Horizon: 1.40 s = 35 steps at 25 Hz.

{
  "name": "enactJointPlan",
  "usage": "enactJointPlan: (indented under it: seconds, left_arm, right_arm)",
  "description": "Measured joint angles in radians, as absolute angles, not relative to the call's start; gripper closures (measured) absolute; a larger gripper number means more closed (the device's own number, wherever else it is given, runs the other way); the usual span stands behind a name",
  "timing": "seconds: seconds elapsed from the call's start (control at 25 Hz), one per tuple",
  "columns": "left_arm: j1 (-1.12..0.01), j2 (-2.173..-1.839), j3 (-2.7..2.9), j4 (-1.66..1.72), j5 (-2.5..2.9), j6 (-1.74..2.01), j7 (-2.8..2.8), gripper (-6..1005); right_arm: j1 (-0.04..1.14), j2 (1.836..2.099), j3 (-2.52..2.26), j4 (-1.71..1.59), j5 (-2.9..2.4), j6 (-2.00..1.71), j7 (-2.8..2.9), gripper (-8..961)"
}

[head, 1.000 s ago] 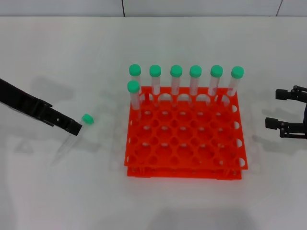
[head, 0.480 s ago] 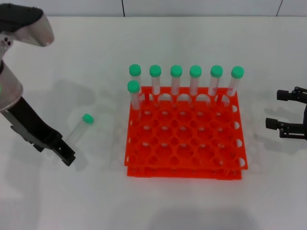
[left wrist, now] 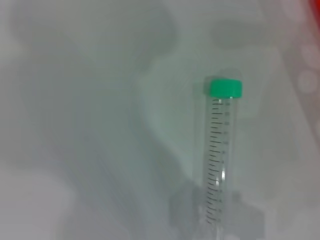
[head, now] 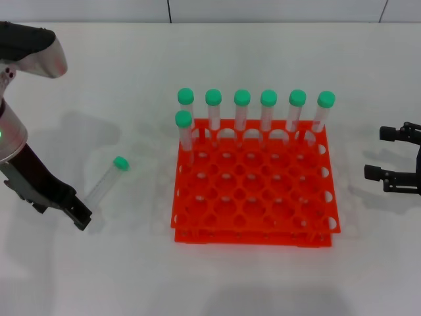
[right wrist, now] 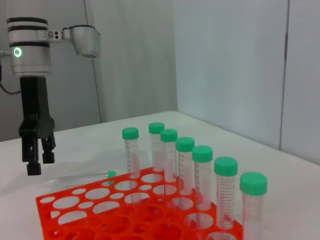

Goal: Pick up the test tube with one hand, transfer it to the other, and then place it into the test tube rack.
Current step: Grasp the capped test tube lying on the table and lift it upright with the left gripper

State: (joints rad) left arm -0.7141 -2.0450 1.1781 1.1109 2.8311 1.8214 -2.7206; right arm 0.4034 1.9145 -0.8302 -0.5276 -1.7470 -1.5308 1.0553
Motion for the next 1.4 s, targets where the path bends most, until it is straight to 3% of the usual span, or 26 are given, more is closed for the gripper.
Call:
enactJointPlan:
  seconds: [0.84, 1.08, 1.4]
  left_arm:
    - [-0.715, -2.056, 1.187, 1.032, 2.833, 1.681, -2.718, 283]
    - [-0.726, -2.056, 1.189, 1.0, 2.833, 1.659, -2.72, 521]
    - [-0.742, -2.06, 1.189, 0.977, 2.833, 1.651, -2.722, 601]
  right_arm:
    - [0.398, 1.914, -0.834, -0.529, -1.749, -1.514, 1.054, 112]
    - [0.396, 1.918, -0.831, -0.529, -1.749, -1.508, 1.047, 112]
    - [0.395, 1.921, -0.831, -0.529, -1.749, -1.502, 1.046, 111]
